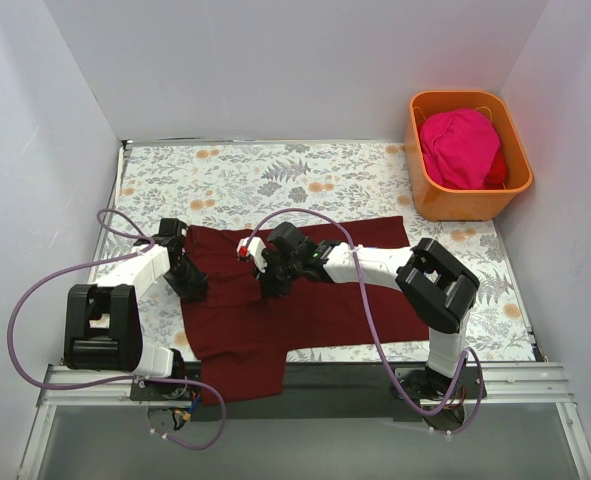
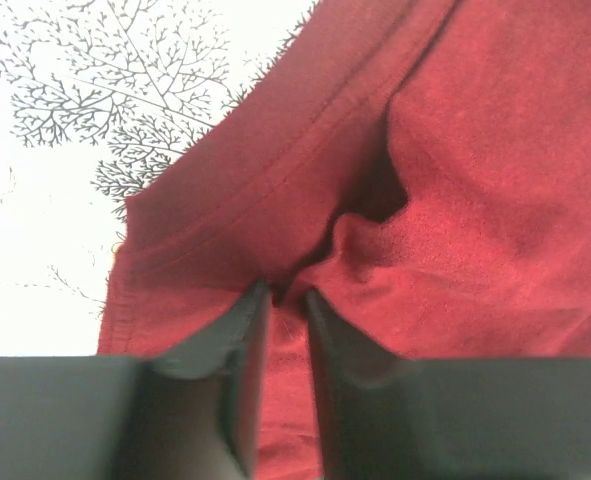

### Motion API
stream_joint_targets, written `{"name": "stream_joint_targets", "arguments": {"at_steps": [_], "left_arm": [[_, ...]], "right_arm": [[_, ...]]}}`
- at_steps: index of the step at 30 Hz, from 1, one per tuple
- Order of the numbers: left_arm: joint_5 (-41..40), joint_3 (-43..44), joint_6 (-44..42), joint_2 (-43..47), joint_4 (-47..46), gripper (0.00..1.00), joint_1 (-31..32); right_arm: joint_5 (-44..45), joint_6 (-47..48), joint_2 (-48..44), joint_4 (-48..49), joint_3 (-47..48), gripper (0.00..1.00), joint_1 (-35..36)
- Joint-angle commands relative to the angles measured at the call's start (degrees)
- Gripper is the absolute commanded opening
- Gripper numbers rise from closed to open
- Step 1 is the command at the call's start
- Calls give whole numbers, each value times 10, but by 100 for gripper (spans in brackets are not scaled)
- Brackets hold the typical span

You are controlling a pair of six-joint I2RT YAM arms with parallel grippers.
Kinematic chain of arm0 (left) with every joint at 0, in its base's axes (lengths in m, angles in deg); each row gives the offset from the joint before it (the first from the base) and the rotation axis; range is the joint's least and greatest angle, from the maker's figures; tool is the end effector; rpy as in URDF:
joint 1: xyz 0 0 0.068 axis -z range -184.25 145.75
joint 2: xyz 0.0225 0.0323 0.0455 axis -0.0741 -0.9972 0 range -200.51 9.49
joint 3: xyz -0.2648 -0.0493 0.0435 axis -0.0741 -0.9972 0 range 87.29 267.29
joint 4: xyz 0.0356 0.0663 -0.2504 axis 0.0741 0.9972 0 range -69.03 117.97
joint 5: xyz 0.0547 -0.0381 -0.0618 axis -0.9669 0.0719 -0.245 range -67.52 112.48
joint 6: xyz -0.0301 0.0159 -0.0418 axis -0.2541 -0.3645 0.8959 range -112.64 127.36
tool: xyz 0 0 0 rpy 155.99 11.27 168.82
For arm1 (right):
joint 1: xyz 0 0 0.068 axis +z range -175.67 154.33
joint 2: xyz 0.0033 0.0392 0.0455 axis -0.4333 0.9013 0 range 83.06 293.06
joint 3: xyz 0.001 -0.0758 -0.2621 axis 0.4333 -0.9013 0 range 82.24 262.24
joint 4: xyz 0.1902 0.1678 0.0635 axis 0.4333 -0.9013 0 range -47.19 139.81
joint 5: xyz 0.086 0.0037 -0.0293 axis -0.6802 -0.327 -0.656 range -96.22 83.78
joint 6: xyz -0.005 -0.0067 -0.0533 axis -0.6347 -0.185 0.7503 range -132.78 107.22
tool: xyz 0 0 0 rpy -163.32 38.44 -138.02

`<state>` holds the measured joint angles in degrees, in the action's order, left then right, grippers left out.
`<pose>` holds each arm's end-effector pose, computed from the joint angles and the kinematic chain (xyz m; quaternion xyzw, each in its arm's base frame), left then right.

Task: Fold and stack the t-shirts
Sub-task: Fold the tshirt

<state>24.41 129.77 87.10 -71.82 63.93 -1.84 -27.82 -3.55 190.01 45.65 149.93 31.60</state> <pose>0.2240 -0.0107 0.1591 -0.6221 0.7795 -0.0597 0.0428 0.2065 0.3456 0.1838 -0.5567 0.7139 0.3153 0.2846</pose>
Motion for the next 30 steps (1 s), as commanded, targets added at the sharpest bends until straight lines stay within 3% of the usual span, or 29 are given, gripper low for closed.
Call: {"name": "stream_joint_targets", "arguments": {"at_steps": [1, 5, 15, 21, 30], "left_arm": [[-3, -4, 3, 11, 6, 17, -1], [-7, 13, 2, 29, 35, 1, -1], [-5, 43, 1, 54, 92, 0, -1], [-6, 45, 1, 64, 113, 6, -1], [14, 16, 2, 49, 80, 22, -1]], "right_arm": [[-14, 3, -26, 14, -2, 1, 2], [-13, 5, -29, 14, -1, 1, 2], [-5, 10, -39, 13, 1, 1, 1], [-5, 11, -42, 13, -3, 1, 2], [-16, 10, -23, 12, 3, 1, 0]]}}
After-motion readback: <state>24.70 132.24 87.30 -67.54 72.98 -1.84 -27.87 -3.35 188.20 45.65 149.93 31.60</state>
